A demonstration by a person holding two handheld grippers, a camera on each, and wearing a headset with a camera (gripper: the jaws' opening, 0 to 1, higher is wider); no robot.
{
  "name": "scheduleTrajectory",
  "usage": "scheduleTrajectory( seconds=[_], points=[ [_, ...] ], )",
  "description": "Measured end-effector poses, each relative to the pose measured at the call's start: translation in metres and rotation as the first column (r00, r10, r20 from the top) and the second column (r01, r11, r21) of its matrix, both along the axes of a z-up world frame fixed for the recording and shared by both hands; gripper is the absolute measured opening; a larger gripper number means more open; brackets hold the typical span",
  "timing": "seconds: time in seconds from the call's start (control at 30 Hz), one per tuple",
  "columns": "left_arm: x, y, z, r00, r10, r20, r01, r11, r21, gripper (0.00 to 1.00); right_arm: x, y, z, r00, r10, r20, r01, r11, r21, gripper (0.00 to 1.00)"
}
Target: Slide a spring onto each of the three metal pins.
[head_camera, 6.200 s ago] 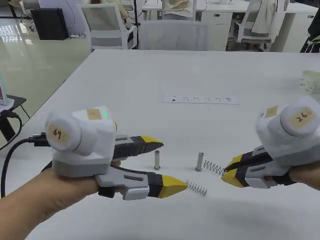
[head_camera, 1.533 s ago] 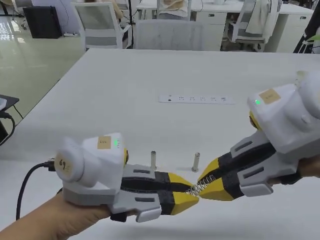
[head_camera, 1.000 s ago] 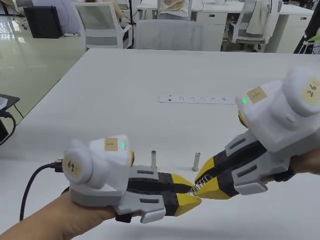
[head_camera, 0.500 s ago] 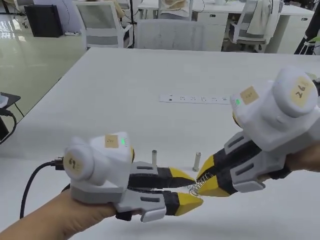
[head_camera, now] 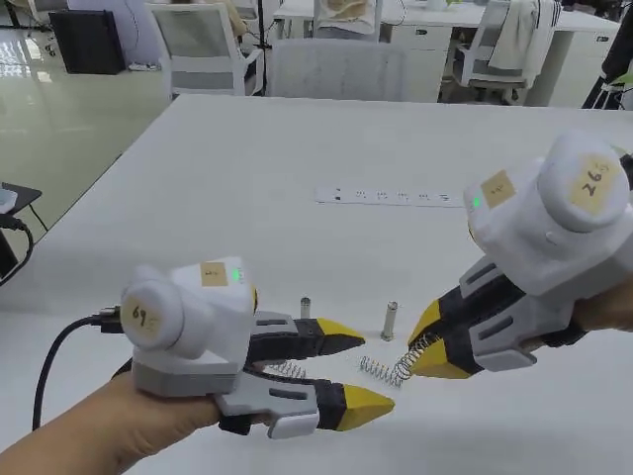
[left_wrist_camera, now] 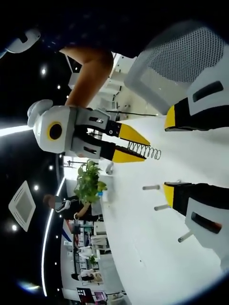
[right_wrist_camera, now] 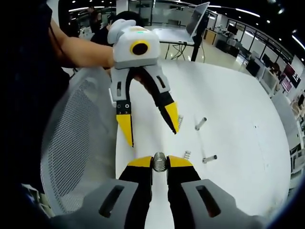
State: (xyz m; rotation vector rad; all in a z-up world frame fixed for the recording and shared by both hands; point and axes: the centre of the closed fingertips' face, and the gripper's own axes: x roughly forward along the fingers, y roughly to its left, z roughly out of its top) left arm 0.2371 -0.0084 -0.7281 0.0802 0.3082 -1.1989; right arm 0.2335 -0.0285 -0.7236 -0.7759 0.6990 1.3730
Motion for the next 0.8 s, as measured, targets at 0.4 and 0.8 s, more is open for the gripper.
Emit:
scheduleTrajectory(
  seconds=[0.4, 0.8],
  points=[
    [0.01, 0.028, 0.013, 0.998, 0.067, 0.007, -0.067, 0.998, 0.004, 0.48, 0.008, -0.012, 0.002, 0.999, -0.034, 0.015, 0.034, 0.999, -0.02, 0.08],
    [0.015, 0.062, 0.016, 0.987, 0.16, 0.01, -0.16, 0.987, -0.001, 0.51, 0.018, -0.024, 0.002, 0.997, -0.072, 0.025, 0.072, 0.997, -0.037, 0.08]
  ],
)
